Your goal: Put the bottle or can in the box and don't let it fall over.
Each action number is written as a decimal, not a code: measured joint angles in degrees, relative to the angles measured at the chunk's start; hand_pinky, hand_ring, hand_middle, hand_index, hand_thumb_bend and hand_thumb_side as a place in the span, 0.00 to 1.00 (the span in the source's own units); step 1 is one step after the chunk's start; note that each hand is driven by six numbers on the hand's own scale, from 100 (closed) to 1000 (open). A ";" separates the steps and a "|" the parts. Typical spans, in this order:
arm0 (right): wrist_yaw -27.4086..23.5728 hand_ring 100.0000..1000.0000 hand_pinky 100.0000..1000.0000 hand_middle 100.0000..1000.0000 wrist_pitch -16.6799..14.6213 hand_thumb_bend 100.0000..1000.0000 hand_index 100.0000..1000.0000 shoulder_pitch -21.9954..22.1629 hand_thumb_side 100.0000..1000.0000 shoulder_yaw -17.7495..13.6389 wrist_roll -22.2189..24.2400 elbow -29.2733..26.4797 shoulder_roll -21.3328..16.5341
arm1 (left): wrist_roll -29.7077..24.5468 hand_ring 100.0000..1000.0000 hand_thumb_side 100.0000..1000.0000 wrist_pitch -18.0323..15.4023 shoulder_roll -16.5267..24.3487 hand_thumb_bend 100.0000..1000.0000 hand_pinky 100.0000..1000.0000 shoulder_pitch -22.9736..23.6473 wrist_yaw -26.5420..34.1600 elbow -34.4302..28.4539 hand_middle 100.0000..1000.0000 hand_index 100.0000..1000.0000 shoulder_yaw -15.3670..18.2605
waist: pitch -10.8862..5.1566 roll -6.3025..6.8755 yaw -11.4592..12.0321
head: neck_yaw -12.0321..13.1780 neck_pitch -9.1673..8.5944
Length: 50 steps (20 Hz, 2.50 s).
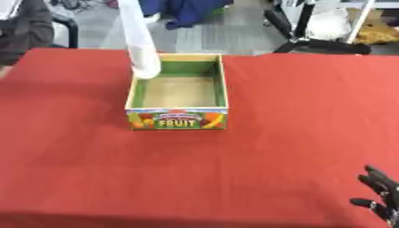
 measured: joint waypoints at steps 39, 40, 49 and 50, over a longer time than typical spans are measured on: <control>0.05 1.00 0.71 1.00 -0.19 0.00 0.89 0.88 0.83 -0.95 -1.05 0.36 1.20 | 52.43 0.64 0.59 12.96 -21.80 0.38 0.67 51.76 14.87 -35.78 0.52 0.75 26.01 | -0.30 -1.51 5.64 | -4.50 -0.42; 0.05 1.00 0.71 1.00 -0.21 0.00 0.89 1.10 0.83 -0.96 -1.07 0.39 1.21 | 54.01 0.65 0.58 12.39 -21.51 0.39 0.69 50.65 14.08 -36.48 0.54 0.76 26.24 | -0.85 -1.47 5.87 | -4.57 -0.07; 0.52 1.00 0.71 1.00 -0.45 0.00 0.89 3.56 0.84 -1.28 -1.31 1.08 0.96 | 70.93 0.76 0.69 -7.95 1.38 0.45 0.82 23.36 1.36 -38.23 0.72 0.85 26.84 | -3.38 -1.10 7.32 | -6.12 1.17; 0.54 1.00 0.71 1.00 -0.47 0.00 0.89 3.83 0.84 -1.28 -1.33 1.11 0.95 | 71.92 0.76 0.70 -9.54 3.15 0.47 0.83 20.28 -0.06 -38.31 0.73 0.86 26.32 | -3.61 -1.09 7.32 | -6.16 1.18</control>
